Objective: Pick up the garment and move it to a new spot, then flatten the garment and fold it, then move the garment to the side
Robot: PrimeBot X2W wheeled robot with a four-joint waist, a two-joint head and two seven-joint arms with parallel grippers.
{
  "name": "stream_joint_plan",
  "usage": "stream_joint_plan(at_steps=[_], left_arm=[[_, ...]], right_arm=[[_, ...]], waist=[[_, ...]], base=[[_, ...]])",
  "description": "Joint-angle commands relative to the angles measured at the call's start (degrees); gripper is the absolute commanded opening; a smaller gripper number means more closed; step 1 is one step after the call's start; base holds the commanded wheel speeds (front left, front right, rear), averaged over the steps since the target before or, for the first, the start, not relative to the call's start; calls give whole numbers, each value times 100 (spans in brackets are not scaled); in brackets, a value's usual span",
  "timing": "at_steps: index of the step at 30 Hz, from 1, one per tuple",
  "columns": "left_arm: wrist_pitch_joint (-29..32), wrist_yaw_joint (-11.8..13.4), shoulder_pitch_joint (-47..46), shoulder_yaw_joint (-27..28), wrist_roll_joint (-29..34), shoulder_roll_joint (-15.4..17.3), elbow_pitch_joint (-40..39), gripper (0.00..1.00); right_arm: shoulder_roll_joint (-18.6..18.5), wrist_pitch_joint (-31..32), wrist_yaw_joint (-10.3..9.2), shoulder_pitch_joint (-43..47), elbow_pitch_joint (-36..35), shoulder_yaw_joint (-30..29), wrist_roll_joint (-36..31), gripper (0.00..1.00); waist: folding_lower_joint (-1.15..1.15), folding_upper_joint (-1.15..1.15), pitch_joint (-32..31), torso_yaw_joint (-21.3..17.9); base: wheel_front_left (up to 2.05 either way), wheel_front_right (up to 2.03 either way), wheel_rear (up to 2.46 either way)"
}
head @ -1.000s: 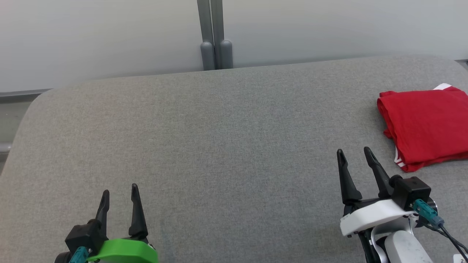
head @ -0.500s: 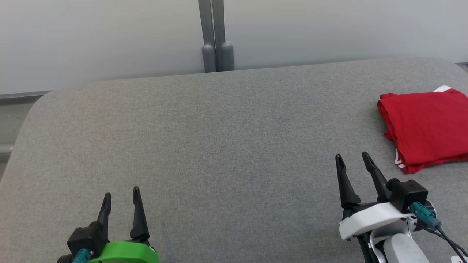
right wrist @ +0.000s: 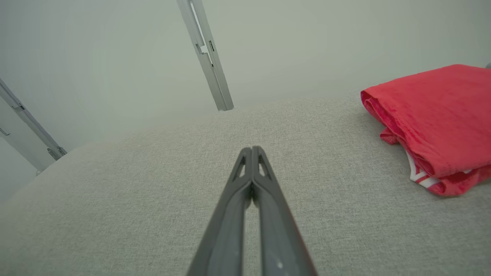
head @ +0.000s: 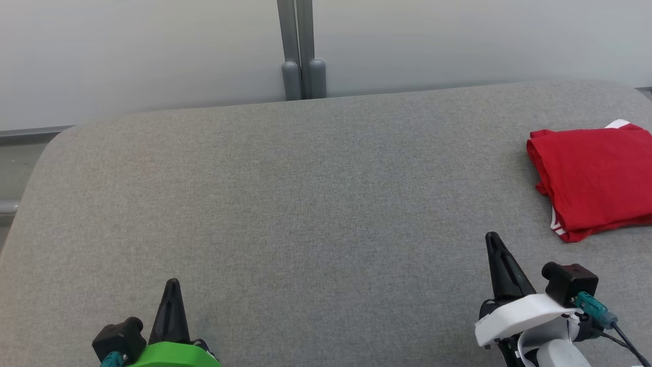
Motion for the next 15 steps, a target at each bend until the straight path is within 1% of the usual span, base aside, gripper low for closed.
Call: stream_joint_plan(at_steps=[1, 15], left_arm=[[56, -45, -110, 68, -266, 13, -87, 0], [416, -220, -259, 276, -1521, 16, -97, 0]], right_arm=[[-27, 56, 0, -91, -92, -42, 304, 0], [-72, 384, 0, -142, -95, -181, 1708, 0]], waist=[[0, 0, -1, 1], [0, 0, -8, 9]], base=[[0, 0, 0], [0, 0, 0]])
